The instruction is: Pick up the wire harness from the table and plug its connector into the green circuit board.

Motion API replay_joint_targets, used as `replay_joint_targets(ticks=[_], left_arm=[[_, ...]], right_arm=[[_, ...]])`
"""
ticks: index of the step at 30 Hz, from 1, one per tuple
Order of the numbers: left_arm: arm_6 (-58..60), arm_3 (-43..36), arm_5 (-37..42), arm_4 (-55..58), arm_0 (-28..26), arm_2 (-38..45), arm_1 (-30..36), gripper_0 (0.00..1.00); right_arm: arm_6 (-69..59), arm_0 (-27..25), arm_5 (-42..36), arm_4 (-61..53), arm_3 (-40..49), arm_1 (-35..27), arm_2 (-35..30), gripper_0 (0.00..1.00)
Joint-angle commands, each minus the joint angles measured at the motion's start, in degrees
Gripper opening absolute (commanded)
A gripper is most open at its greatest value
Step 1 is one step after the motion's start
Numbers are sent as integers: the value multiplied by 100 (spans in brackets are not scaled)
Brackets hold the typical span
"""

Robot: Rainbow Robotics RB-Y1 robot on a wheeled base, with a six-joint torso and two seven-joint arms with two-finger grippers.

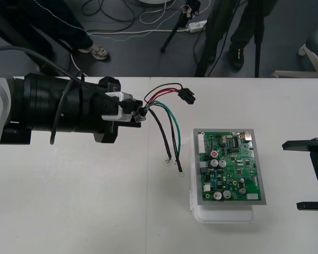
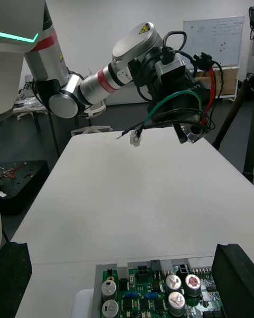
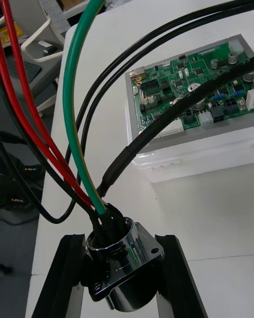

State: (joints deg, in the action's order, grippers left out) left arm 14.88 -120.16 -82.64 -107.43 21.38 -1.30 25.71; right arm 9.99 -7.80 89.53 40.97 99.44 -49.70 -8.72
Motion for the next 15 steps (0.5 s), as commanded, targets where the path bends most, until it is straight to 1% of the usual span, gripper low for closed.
replay_joint_targets(ticks=[1,5,10,15], left_arm=[[-108,-148,442,-261,349,-353,-154,0],[-161,-148,582,-446,358,-529,-224,0],[-266,-148,653,-648,367,-652,-338,0],[-354,-148,881,-727,376,-758,-365,0]], right_arm=[[-93,-134,47,-142,243,-198,20,100],[-243,-275,47,-221,418,-198,37,100],[-788,-503,47,-326,823,-67,37,100],[-1060,-512,-67,-326,990,65,37,100]])
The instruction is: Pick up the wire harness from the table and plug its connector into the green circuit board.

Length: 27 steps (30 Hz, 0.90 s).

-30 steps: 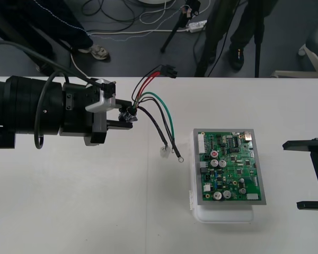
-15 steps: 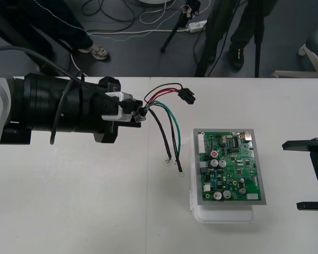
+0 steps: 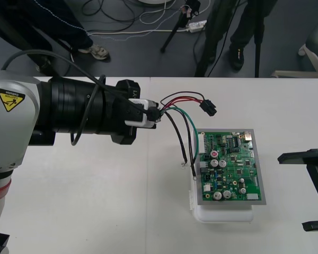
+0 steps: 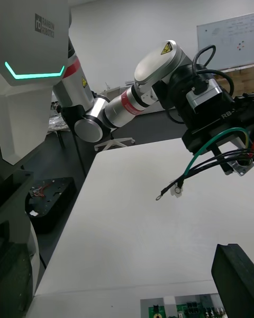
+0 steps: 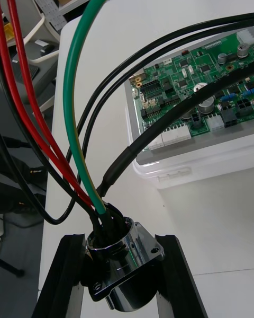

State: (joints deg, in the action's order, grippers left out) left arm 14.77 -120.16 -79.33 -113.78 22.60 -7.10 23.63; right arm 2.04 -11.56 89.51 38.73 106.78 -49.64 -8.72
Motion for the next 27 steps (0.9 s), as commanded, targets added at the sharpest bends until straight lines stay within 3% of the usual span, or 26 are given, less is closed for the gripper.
replay_joint_targets(ticks=[1,12,27], left_arm=[[-369,-148,576,-109,254,-195,-157,0],[-448,-139,620,-153,245,-195,-192,0],[-317,-139,620,-1041,245,-266,-623,0]], right_arm=[[-335,-136,-127,-102,291,86,37,100],[-617,-224,-935,-129,766,166,116,100],[-766,-602,-3010,-357,1715,166,661,100]])
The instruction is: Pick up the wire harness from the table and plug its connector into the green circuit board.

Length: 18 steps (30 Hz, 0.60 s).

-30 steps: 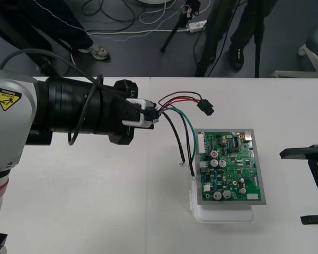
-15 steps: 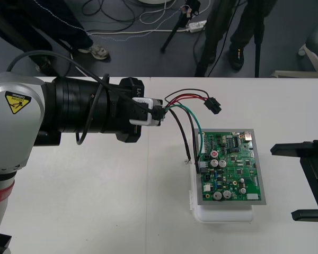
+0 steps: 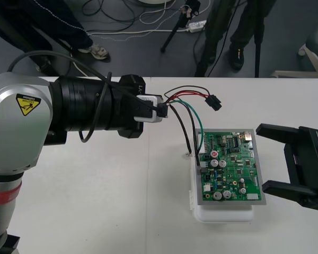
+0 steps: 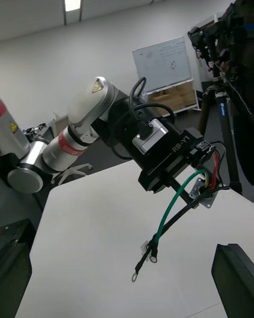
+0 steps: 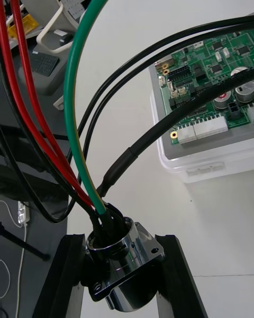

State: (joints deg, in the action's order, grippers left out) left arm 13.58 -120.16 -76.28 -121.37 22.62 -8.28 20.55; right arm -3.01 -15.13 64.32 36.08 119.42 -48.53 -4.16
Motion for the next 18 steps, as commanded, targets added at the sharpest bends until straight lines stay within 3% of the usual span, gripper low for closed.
replay_joint_targets(ticks=[1,18], left_arm=[[-189,-139,316,-326,242,-165,-332,0],[-13,-139,325,-1047,216,-253,-824,0]], right_arm=[[-261,-262,-579,-93,495,54,249,100],[-200,-421,-2433,-84,1145,89,847,100]])
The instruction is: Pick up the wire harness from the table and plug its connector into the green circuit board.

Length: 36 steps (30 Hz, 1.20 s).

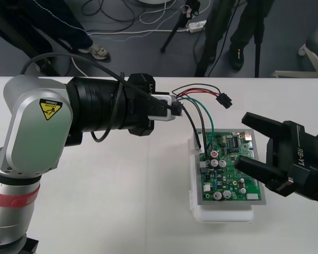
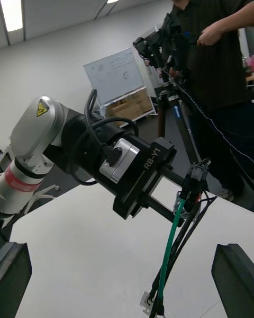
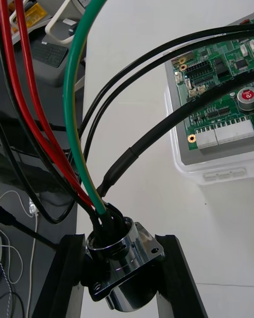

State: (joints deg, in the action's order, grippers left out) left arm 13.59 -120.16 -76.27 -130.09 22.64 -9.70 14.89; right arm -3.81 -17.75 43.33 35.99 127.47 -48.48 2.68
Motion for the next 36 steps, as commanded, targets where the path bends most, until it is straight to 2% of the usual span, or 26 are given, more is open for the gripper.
replay_joint_targets(ticks=[1,11,22,36], left_arm=[[-5,-140,323,-183,206,-111,-267,0],[65,-140,517,-420,83,-172,-311,0],[92,-140,552,-719,65,-181,-487,0],[109,-140,552,-851,65,-181,-539,0]], right_arm=[[-120,-167,-395,-75,358,84,163,100],[-155,-211,-1503,136,674,207,251,100],[-67,18,-2628,329,947,339,849,100],[-76,334,-3032,540,947,454,1112,100]])
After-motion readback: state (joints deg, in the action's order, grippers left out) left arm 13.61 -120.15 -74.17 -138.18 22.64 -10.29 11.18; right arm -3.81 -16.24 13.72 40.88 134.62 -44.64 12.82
